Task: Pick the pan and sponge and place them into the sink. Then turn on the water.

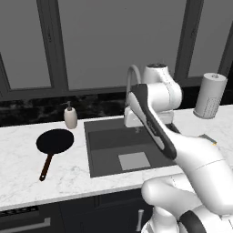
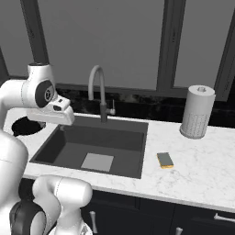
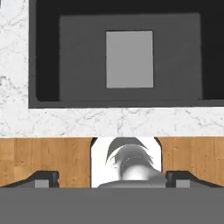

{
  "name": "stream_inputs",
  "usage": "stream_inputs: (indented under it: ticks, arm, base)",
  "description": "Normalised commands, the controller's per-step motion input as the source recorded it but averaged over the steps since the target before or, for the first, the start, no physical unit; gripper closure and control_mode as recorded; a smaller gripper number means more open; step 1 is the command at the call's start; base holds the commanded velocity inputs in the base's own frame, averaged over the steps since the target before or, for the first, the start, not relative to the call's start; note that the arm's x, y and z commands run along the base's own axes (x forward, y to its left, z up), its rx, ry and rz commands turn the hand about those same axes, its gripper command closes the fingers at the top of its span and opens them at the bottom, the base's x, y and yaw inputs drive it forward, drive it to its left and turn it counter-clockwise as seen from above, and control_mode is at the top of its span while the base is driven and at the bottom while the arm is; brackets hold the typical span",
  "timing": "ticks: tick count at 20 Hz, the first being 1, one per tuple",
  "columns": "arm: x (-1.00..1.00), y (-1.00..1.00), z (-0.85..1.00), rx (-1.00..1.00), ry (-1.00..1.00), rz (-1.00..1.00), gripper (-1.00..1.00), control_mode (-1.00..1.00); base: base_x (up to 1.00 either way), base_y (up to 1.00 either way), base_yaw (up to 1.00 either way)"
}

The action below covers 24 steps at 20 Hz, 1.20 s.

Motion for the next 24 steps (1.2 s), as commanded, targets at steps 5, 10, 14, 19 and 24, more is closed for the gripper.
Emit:
stream_inputs:
  ticks: [5, 10, 14, 19, 24]
  arm:
    - [-0.23, 1.00, -0.64, -0.07, 0.18, -0.08, -1.00, -1.00]
    - [0.09, 1.00, -0.44, 0.00, 0.21, -0.06, -1.00, -1.00]
    - [0.46, 1.00, -0.18, 0.03, 0.22, -0.05, -1.00, -1.00]
    - [0.60, 1.00, -0.09, -0.04, 0.11, -0.03, -1.00, -1.00]
    - [0.55, 1.00, 0.00, -0.17, 0.01, -0.09, -1.00, -1.00]
  base:
    - [0.00, 0.00, 0.00]
    - [0.00, 0.00, 0.00]
    - [0.00, 0.00, 0.00]
    - [0.00, 0.00, 0.00]
    - [0.00, 0.00, 0.00]
